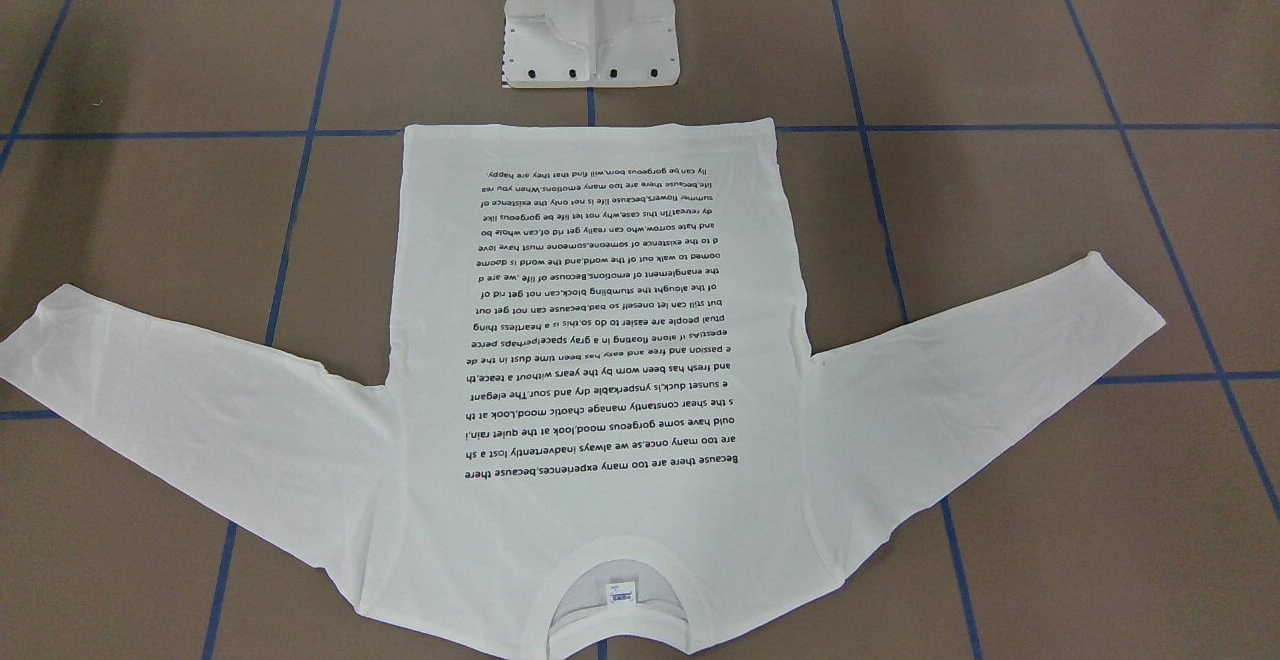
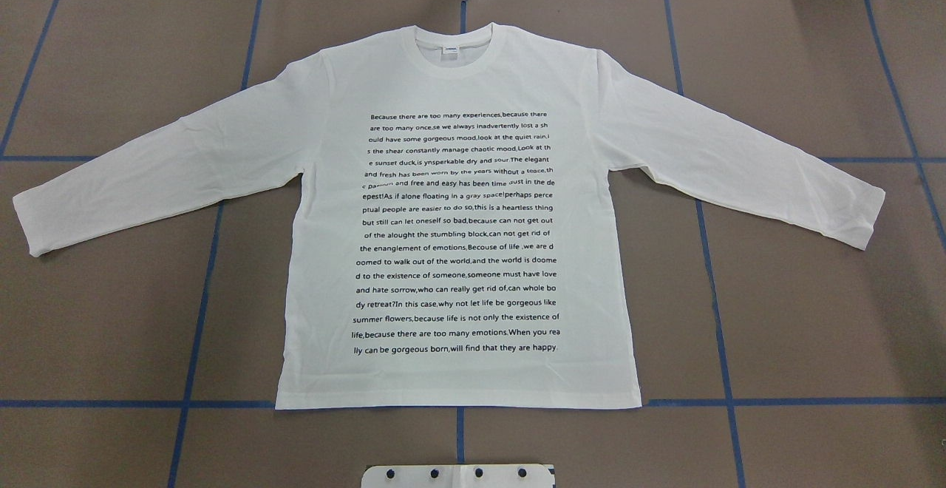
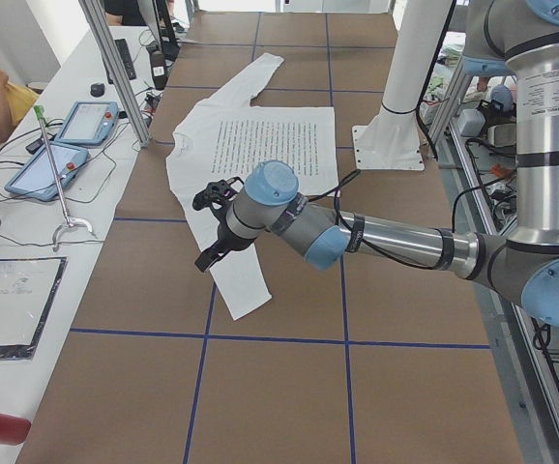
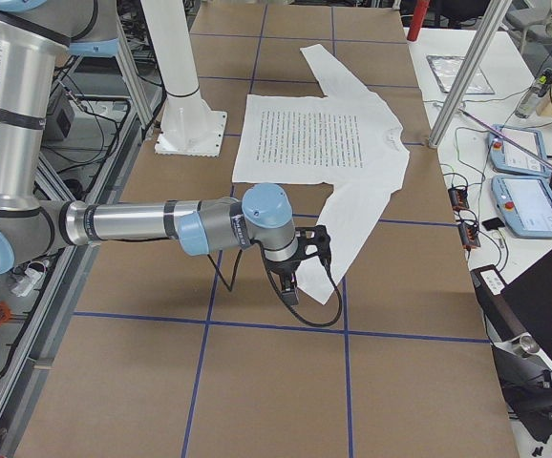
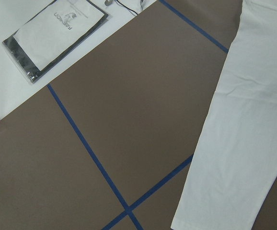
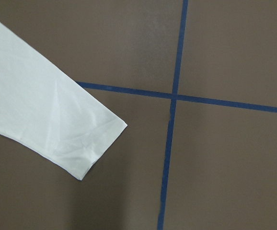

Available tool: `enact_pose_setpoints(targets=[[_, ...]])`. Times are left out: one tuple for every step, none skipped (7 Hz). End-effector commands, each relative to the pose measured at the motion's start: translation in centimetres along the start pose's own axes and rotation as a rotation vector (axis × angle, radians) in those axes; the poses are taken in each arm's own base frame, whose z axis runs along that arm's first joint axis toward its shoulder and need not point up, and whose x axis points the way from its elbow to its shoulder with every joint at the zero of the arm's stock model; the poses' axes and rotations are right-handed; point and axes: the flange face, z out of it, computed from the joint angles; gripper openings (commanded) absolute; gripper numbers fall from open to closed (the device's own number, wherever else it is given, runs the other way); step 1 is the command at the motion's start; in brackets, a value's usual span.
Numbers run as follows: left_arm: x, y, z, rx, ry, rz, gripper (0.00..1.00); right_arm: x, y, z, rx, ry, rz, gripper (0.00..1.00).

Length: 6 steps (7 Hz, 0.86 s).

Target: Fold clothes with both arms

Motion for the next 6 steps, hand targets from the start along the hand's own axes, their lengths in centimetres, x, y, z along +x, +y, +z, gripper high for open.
enact_pose_setpoints(targets=[[0.2, 0.2, -0.2, 0.004, 0.000, 0.001, 1.00, -1.6, 0.4, 4.1, 0.083, -0.056, 0.167, 1.00], [0.2, 0.3, -0.2, 0.002, 0.002, 0.003, 1.00, -3.5, 0.5, 6.7, 0.113, -0.070, 0.218, 1.00], [0.3, 0.5, -0.2, 0.000, 0.003, 0.000, 1.00, -6.5, 0.6, 9.3, 0.142, -0.048, 0.273, 0.99], [0.3, 0.6, -0.3, 0.000, 0.003, 0.000, 1.00, -8.8, 1.0, 11.8, 0.164, -0.015, 0.296, 0.99], [0.3, 0.8, -0.2, -0.003, 0.003, -0.003, 1.00, -10.3, 1.4, 13.8, 0.167, 0.012, 0.313, 0.98], [0.3, 0.8, -0.2, -0.003, 0.003, -0.002, 1.00, -10.7, 2.0, 16.1, 0.166, 0.047, 0.292, 0.98]])
